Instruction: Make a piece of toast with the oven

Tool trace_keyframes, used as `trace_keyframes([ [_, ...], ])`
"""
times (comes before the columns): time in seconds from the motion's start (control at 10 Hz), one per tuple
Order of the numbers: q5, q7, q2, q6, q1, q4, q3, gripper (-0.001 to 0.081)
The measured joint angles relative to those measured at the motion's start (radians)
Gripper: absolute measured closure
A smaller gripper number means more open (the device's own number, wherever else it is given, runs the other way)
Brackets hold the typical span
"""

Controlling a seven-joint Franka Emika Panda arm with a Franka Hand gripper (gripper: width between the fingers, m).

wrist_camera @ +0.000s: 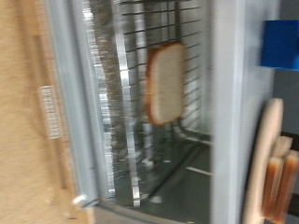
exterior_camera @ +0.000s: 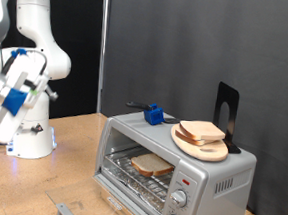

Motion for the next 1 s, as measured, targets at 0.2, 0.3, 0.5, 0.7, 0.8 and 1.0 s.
trace_keyframes([
  [0.2, 0.004, -0.072, 0.080, 0.058, -0.001, 0.008, -0.007, 0.0006],
  [0.3, 0.008, -0.103, 0.122, 0.078, -0.001, 0.016, -0.009, 0.0006],
  [0.5, 0.017, -0.153, 0.207, 0.113, -0.002, 0.035, -0.013, 0.0006],
  [0.7, 0.046, -0.205, 0.292, 0.136, -0.004, 0.060, -0.014, 0.0006],
  [0.8, 0.070, -0.232, 0.333, 0.140, -0.004, 0.073, -0.013, 0.0006],
  [1.0, 0.110, -0.267, 0.403, 0.141, -0.004, 0.090, 0.001, 0.0006],
])
